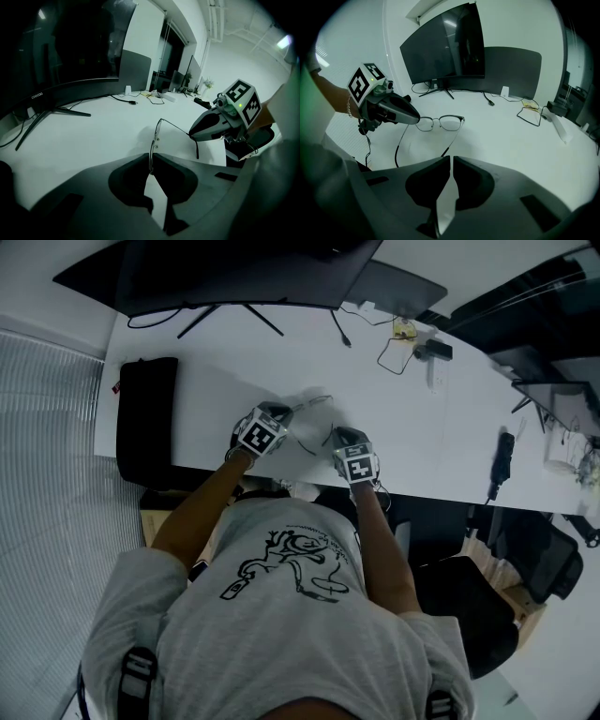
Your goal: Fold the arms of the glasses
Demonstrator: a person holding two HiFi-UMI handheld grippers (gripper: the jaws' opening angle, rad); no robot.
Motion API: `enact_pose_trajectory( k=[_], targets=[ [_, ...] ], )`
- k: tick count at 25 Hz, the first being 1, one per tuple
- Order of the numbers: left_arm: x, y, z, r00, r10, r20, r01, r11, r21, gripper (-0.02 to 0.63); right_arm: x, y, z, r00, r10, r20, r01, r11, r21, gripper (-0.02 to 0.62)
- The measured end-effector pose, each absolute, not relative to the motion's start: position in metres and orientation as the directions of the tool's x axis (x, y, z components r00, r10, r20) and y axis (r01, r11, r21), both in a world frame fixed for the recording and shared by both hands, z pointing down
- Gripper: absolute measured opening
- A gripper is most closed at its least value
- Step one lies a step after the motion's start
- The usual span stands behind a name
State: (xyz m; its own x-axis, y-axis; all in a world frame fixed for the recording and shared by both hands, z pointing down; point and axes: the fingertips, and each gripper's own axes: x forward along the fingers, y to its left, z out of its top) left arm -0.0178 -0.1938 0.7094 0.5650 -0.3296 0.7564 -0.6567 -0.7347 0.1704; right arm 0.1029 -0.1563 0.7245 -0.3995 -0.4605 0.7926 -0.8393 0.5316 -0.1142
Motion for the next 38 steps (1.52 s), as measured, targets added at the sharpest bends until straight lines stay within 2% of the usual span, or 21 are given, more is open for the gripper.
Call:
enact_pose_trajectory(
  k=[38],
  targets=[
    [-0.005, -0.150, 0.709, 0.570, -0.302, 0.764, -0.637, -0.750, 0.180, 0.041, 0.079, -0.123, 0.723, -0.433, -0.441, 0.787, -0.821, 0.553, -0.142, 0.031]
  ],
)
